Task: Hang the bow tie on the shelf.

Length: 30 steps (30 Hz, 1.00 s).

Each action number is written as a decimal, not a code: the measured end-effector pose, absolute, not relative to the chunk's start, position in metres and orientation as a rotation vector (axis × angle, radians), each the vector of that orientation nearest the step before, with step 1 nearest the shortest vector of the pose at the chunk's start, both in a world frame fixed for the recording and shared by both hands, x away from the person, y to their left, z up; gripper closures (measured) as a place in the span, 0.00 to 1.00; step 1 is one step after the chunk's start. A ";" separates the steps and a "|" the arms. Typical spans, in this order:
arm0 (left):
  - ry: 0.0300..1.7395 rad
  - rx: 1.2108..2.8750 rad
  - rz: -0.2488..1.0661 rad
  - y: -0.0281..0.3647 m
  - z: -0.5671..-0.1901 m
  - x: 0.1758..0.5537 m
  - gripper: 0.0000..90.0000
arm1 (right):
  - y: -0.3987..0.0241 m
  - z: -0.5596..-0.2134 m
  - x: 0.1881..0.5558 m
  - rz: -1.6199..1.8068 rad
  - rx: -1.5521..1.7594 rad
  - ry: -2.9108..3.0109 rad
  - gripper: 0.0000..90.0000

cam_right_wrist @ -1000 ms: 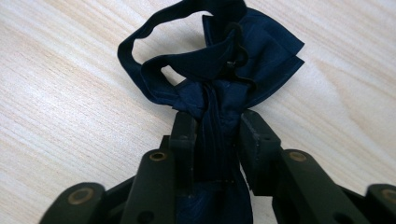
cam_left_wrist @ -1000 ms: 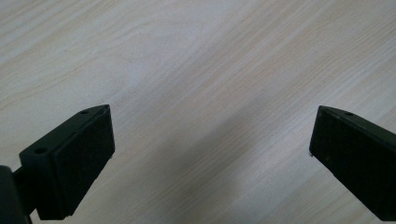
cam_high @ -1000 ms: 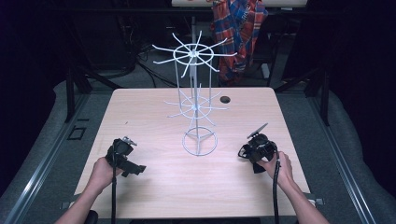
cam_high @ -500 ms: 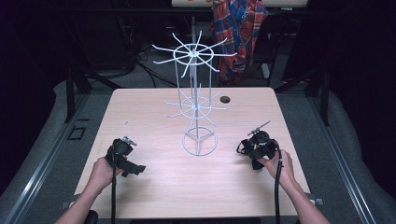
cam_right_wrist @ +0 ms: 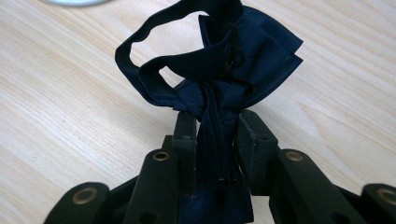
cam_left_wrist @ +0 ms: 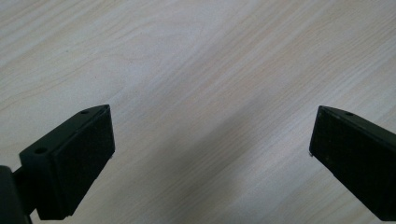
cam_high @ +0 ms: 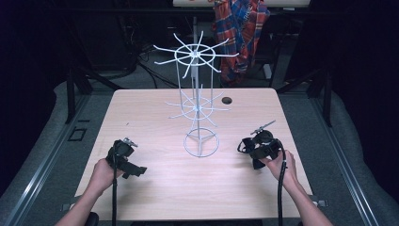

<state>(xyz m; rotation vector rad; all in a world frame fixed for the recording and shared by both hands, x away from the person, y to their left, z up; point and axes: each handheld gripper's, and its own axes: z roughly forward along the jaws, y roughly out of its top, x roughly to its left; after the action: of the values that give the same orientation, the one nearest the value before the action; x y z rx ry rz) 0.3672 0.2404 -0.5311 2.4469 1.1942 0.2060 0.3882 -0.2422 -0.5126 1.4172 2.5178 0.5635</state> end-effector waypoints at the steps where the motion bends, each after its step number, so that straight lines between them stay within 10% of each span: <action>1: 1.193 2.447 0.208 0.240 -0.531 0.367 0.00 | -0.243 -0.512 0.388 0.579 1.415 2.517 0.78; 30: 1.198 2.447 0.218 0.239 -0.531 0.366 0.00 | -0.243 -0.482 0.391 0.797 1.419 2.466 0.78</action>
<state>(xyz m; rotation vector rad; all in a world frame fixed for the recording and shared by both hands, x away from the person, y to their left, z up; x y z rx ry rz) 0.3663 0.2388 -0.5314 2.4468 1.1977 0.2181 0.3910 -0.2430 -0.4819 1.4193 2.4657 0.7973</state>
